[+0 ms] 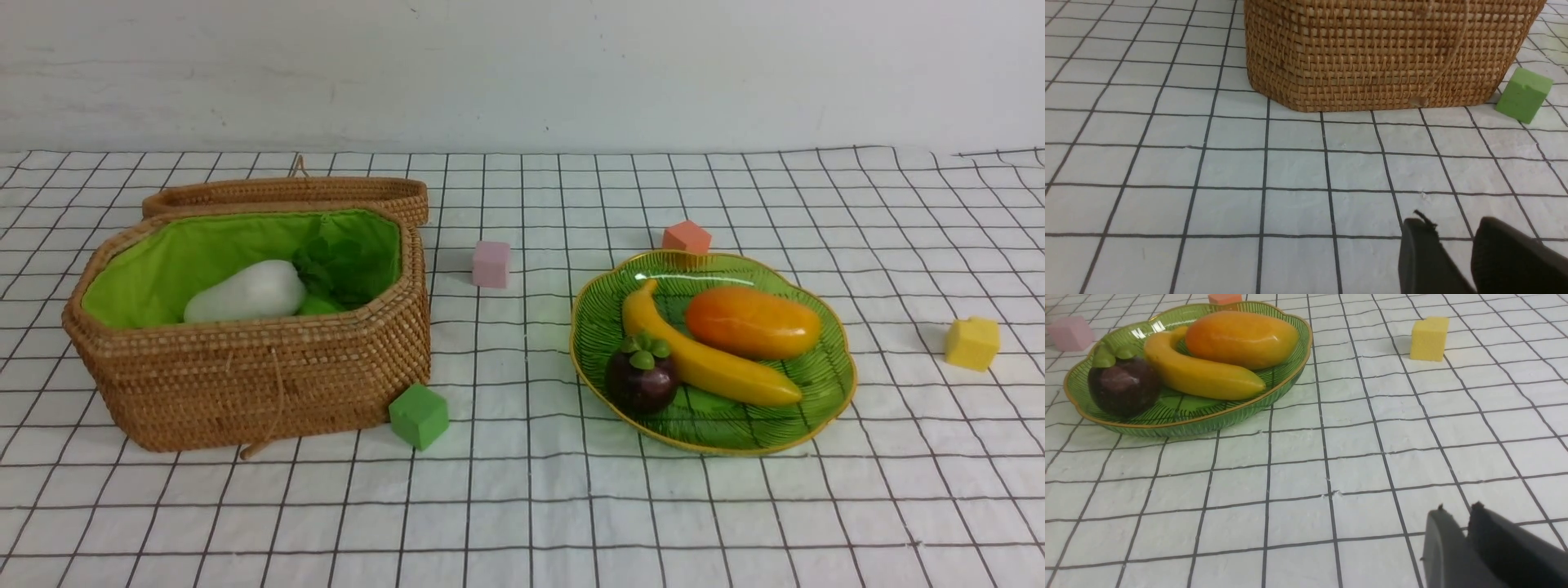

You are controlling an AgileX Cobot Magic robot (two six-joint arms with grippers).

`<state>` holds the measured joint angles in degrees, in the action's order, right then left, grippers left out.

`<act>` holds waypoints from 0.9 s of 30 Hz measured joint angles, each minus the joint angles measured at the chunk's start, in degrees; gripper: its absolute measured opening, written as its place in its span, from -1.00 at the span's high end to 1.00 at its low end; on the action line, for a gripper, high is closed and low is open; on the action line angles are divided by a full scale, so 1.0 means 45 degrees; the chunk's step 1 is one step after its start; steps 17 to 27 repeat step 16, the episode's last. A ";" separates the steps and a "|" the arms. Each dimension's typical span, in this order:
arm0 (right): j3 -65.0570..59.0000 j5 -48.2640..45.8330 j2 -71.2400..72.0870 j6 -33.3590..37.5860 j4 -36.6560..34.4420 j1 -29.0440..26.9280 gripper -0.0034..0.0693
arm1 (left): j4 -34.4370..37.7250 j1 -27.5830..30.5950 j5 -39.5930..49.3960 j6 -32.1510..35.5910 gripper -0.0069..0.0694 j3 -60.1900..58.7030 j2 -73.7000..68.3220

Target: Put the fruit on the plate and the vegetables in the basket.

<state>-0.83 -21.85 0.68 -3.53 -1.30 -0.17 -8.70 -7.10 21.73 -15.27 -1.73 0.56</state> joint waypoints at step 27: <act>0.0000 0.0000 0.0000 0.0000 0.0000 0.0000 0.56 | 0.0000 0.0659 0.0000 0.0000 0.28 -0.0004 0.0000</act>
